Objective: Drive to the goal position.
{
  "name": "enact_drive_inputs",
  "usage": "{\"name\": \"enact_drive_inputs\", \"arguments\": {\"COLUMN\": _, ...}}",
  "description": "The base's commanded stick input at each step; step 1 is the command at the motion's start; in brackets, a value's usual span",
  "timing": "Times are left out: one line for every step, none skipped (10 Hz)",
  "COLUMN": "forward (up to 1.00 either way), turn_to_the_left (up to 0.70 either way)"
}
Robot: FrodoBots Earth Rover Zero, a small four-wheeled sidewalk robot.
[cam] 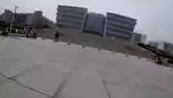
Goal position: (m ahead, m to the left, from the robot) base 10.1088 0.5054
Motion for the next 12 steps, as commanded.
{"name": "enact_drive_inputs", "arguments": {"forward": 1.0, "turn_to_the_left": 0.06}}
{"name": "enact_drive_inputs", "arguments": {"forward": 1.0, "turn_to_the_left": -0.13}}
{"name": "enact_drive_inputs", "arguments": {"forward": 1.0, "turn_to_the_left": -0.28}}
{"name": "enact_drive_inputs", "arguments": {"forward": 1.0, "turn_to_the_left": -0.4}}
{"name": "enact_drive_inputs", "arguments": {"forward": 1.0, "turn_to_the_left": -0.4}}
{"name": "enact_drive_inputs", "arguments": {"forward": 1.0, "turn_to_the_left": -0.4}}
{"name": "enact_drive_inputs", "arguments": {"forward": 1.0, "turn_to_the_left": -0.19}}
{"name": "enact_drive_inputs", "arguments": {"forward": 1.0, "turn_to_the_left": 0.06}}
{"name": "enact_drive_inputs", "arguments": {"forward": 1.0, "turn_to_the_left": 0.0}}
{"name": "enact_drive_inputs", "arguments": {"forward": 1.0, "turn_to_the_left": 0.0}}
{"name": "enact_drive_inputs", "arguments": {"forward": 1.0, "turn_to_the_left": 0.0}}
{"name": "enact_drive_inputs", "arguments": {"forward": 1.0, "turn_to_the_left": 0.0}}
